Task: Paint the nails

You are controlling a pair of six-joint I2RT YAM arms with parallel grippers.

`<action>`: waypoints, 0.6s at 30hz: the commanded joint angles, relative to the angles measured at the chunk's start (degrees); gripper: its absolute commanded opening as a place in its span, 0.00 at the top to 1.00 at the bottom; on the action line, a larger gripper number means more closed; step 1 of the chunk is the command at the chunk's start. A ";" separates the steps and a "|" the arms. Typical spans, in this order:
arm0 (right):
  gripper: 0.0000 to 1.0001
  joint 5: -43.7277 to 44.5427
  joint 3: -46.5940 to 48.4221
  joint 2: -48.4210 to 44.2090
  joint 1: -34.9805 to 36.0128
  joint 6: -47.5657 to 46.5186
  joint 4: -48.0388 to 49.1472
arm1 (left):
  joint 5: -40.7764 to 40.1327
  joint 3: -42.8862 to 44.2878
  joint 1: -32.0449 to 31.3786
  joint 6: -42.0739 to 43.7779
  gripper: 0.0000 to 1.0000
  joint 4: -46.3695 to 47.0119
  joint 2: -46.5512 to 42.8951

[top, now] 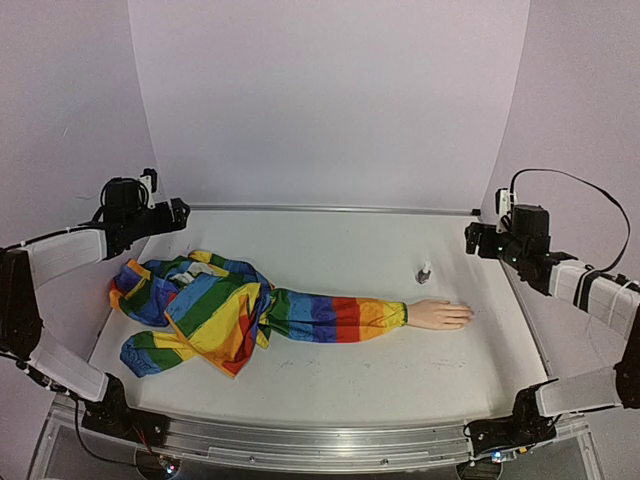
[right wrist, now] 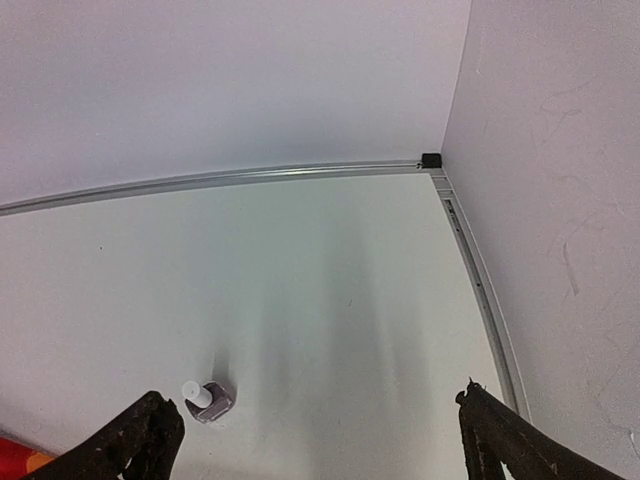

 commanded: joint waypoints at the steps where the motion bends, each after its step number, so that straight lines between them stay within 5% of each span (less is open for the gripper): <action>1: 0.02 3.02 0.08 -2.87 -0.94 2.51 -0.38 | -3.08 -0.61 -0.46 -2.82 0.01 -3.05 -6.86; 11: 0.02 -3.56 0.19 -7.99 -2.76 8.35 -5.41 | -5.63 -1.89 -1.23 -6.24 0.01 -10.80 -19.30; 18: 0.02 -10.92 4.35 -3.25 -3.23 8.39 -12.49 | 0.62 -0.40 -1.56 -6.34 0.01 -15.21 -22.58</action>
